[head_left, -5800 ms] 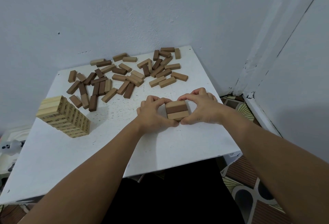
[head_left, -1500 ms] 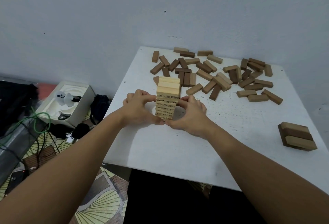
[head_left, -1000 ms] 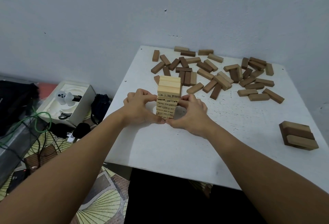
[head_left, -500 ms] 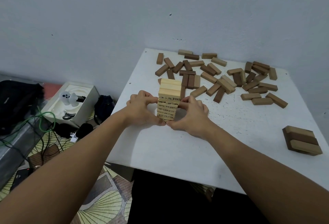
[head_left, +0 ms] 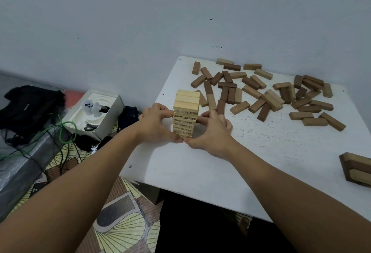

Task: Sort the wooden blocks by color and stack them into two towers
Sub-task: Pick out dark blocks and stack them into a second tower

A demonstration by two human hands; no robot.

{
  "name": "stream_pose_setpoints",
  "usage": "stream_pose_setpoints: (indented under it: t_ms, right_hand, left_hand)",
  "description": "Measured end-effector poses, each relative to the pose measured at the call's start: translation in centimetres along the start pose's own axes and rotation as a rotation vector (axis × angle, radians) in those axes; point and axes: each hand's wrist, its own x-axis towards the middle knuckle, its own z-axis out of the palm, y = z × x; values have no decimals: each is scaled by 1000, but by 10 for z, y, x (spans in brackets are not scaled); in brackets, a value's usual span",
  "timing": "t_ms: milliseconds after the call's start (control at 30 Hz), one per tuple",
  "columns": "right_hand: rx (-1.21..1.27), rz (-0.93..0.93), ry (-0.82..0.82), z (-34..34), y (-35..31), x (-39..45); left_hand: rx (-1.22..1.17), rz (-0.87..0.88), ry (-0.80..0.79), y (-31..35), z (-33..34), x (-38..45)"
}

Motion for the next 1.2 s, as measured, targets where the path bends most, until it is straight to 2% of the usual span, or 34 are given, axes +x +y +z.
stream_pose_setpoints:
  t_ms: [300,600,733,800,867,1000,1067,1200]
  right_hand:
    - [-36,-7,0,23,-8,10]
    - [-56,-6,5,26,-7,11]
    - [-86,-19,-88,18,-6,4]
    - [-53,-34,-134,13,-2,-5]
    - [107,-50,-104,10,0,-13]
    - [670,-23,33,10,-15,-16]
    - [884,9,85,7,-37,-15]
    - [1071,27,163,2,-75,-18]
  left_hand:
    - [-68,-21,-46,-28,-12,0]
    - [-93,-18,-60,-26,-11,-2]
    - [-19,-24,-143,-22,-22,-9]
    - [-171,13,-165,-31,-31,-13]
    - [-434,29,-89,-33,-38,-22]
    - [-857,23,270,2,-39,-37]
    - [-1060,12,334,23,-35,-41]
    - [-1100,10,358,55,-23,-39]
